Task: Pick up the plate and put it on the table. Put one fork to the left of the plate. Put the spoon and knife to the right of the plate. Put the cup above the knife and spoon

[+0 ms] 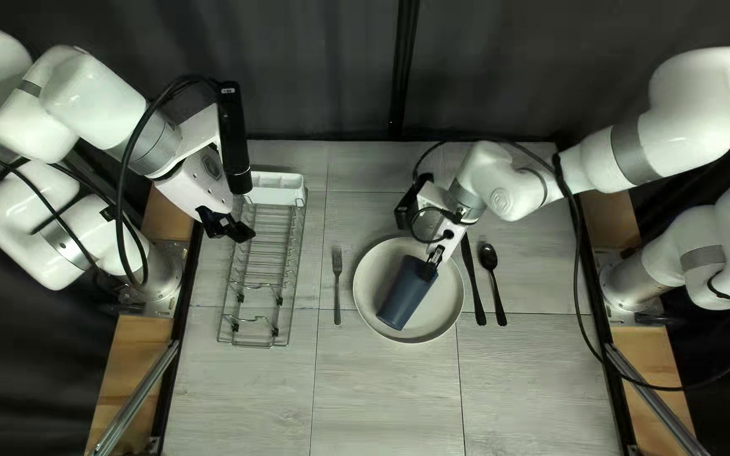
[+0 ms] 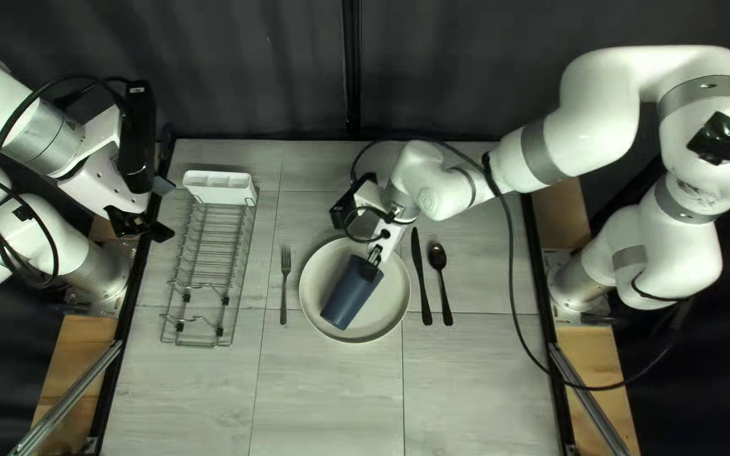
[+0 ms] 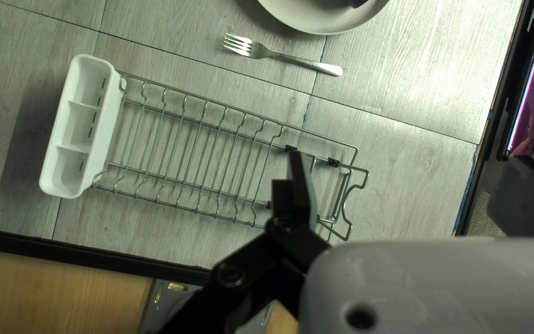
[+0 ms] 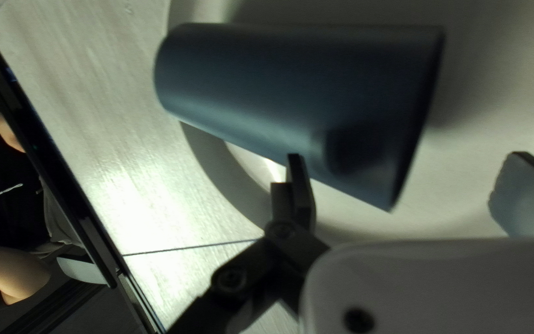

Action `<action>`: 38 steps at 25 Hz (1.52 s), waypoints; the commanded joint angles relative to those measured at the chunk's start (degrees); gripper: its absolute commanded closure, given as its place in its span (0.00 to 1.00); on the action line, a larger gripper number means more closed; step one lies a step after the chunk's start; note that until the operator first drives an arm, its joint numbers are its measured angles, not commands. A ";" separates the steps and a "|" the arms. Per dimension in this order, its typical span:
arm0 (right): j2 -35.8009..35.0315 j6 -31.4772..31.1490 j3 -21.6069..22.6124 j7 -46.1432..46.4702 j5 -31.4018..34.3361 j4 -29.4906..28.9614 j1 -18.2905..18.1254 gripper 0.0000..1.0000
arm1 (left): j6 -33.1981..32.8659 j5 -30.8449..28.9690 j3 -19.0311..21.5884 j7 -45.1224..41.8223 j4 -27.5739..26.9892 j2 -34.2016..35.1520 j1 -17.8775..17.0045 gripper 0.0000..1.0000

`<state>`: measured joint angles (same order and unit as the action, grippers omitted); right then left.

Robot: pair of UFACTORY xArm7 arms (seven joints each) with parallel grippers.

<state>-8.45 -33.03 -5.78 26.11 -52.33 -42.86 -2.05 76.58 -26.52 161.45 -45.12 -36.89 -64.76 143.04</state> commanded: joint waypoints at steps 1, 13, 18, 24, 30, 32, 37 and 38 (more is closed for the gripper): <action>-1.47 0.86 1.18 1.41 -2.11 -1.20 0.62 0.00 | 0.00 0.00 0.00 0.00 0.00 0.00 0.00 0.00; 3.08 1.74 3.12 6.37 -8.50 1.02 1.12 1.00 | 0.00 0.00 0.00 0.00 0.00 0.00 0.00 0.00; 14.11 -1.02 2.63 1.77 -2.91 5.56 -0.07 1.00 | 0.00 0.00 0.00 0.00 0.00 0.00 0.00 0.00; 22.10 -12.54 3.94 -10.13 18.52 2.42 -5.27 1.00 | 0.00 0.00 0.00 0.00 0.00 0.00 0.00 0.00; 22.40 -21.47 3.35 -14.52 30.20 -1.92 -8.45 1.00 | 0.00 0.00 0.00 0.00 0.00 0.00 0.00 0.00; 23.51 -24.73 3.41 -16.44 34.12 -3.42 -9.67 1.00 | 0.00 0.00 0.00 0.00 0.00 0.00 0.00 0.00; 24.52 -30.55 4.41 -20.04 43.17 -6.60 -11.72 1.00 | 0.00 0.00 0.00 0.00 0.00 0.00 0.00 0.00; 23.91 -31.82 4.44 -20.22 45.79 -7.46 -12.34 1.00 | 0.00 0.00 0.00 0.00 0.00 0.00 0.00 0.00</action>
<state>15.86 -62.01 -1.79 7.29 -11.39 -48.42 -13.05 76.58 -26.52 161.45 -45.12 -36.89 -64.76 143.04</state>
